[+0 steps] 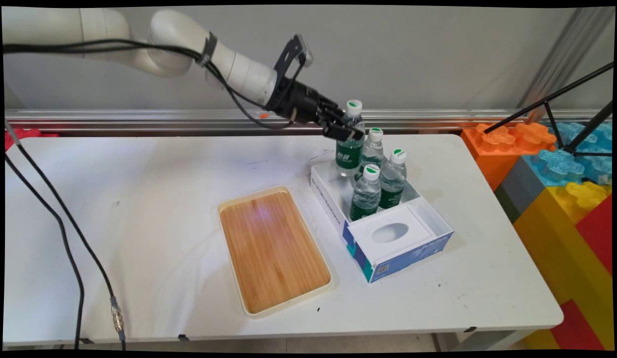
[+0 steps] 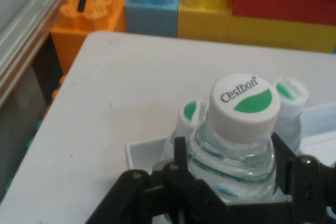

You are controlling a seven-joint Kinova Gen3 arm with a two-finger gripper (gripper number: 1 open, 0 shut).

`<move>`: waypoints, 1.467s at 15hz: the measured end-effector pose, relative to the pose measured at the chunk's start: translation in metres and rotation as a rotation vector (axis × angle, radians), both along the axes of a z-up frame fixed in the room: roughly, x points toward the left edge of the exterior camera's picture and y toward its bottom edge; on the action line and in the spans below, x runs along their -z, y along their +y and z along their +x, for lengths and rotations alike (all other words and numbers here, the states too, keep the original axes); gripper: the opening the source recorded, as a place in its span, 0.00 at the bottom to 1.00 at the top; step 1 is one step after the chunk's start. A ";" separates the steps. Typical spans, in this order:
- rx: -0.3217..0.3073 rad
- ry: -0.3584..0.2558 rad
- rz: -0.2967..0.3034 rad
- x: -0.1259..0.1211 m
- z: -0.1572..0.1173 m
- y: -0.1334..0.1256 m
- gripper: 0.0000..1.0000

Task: Place the picked object on the tray

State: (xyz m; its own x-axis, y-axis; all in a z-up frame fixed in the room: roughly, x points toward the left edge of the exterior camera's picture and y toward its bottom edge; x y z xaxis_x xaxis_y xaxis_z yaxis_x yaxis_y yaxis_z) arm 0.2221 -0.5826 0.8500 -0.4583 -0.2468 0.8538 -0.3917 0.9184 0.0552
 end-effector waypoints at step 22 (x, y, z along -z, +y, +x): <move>-0.098 -0.134 0.066 -0.074 0.109 0.107 0.00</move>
